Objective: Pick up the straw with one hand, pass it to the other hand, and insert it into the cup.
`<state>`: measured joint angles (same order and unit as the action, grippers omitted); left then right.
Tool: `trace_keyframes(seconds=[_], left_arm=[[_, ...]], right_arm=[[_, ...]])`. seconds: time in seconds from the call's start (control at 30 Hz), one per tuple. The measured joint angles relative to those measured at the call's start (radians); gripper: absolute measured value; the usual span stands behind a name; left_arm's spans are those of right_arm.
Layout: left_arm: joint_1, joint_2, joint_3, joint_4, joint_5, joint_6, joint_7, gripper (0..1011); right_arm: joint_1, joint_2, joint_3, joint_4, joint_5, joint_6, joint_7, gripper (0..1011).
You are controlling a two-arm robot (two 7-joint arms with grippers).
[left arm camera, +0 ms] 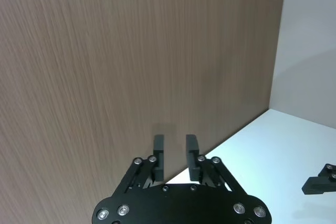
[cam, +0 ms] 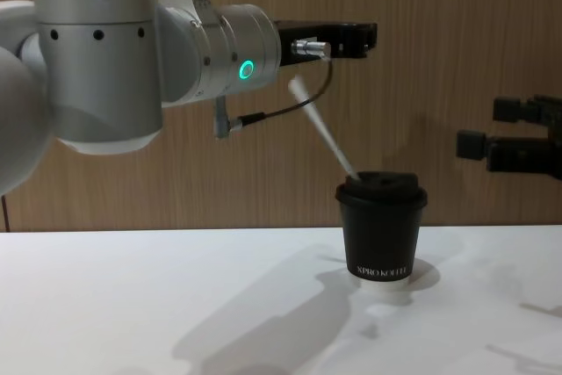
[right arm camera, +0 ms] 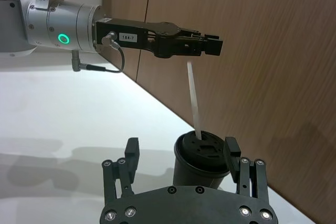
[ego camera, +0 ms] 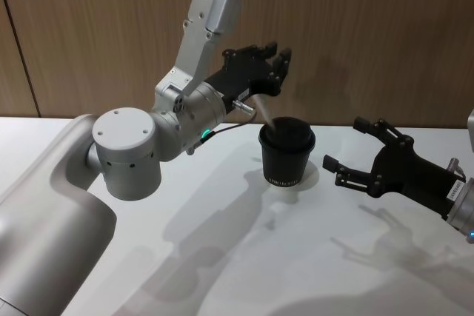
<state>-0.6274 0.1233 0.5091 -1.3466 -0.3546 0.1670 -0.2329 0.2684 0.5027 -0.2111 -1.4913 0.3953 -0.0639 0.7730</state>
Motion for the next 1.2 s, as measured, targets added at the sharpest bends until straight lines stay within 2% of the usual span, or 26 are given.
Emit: trace_keyframes(seconds=[0.13, 0.23, 0.33, 0.4, 0.5, 0.63, 0.83, 1.2], left_arm=[[0.001, -0.001, -0.002, 0.001, -0.001, 0.0, -0.002, 328], [0.001, -0.001, -0.002, 0.002, -0.001, 0.0, -0.002, 472], [0.001, -0.002, -0.003, 0.002, -0.002, 0.0, -0.003, 547], [0.001, -0.002, -0.004, 0.003, -0.002, 0.0, -0.003, 634], [0.001, -0.002, -0.004, 0.003, -0.002, 0.0, -0.004, 692], [0.002, -0.002, -0.004, 0.003, -0.003, -0.001, -0.004, 851], [0.004, -0.003, -0.005, 0.003, -0.003, -0.001, -0.004, 992], [0.059, 0.007, -0.013, -0.051, -0.002, 0.001, 0.009, 1003]], right_arm=[[0.0, 0.0, 0.0, 0.0, 0.0, 0.0, 0.0, 1001], [0.0, 0.0, 0.0, 0.0, 0.0, 0.0, 0.0, 1001], [0.0, 0.0, 0.0, 0.0, 0.0, 0.0, 0.0, 1001], [0.0, 0.0, 0.0, 0.0, 0.0, 0.0, 0.0, 1001], [0.0, 0.0, 0.0, 0.0, 0.0, 0.0, 0.0, 1001], [0.0, 0.0, 0.0, 0.0, 0.0, 0.0, 0.0, 1001], [0.0, 0.0, 0.0, 0.0, 0.0, 0.0, 0.0, 1001], [0.002, -0.002, 0.004, -0.004, 0.014, 0.01, -0.008, 1001]])
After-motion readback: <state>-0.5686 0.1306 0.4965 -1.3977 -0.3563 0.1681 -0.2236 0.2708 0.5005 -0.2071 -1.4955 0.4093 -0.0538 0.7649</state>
